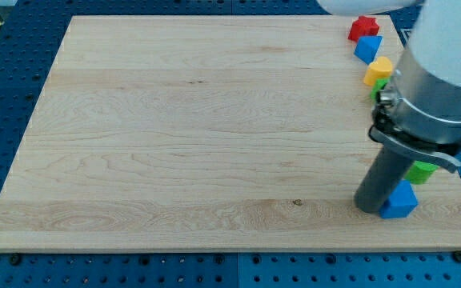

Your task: Push the cube slightly to the left

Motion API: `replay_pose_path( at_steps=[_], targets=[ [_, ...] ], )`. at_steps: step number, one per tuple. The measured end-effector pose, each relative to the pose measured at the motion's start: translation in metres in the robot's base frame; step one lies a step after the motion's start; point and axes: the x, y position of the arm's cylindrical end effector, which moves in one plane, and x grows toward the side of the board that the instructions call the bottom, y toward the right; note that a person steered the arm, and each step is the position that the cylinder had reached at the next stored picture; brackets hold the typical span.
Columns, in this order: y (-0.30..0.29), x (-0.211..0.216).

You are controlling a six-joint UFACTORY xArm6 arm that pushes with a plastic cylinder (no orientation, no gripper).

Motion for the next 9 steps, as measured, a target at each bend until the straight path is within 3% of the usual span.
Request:
replay_pose_path(
  at_steps=[3, 5, 6, 7, 9],
  targets=[
    [0.054, 0.001],
    [-0.047, 0.001],
    [-0.047, 0.006],
    [-0.033, 0.042],
    [0.007, 0.044]
  ],
)
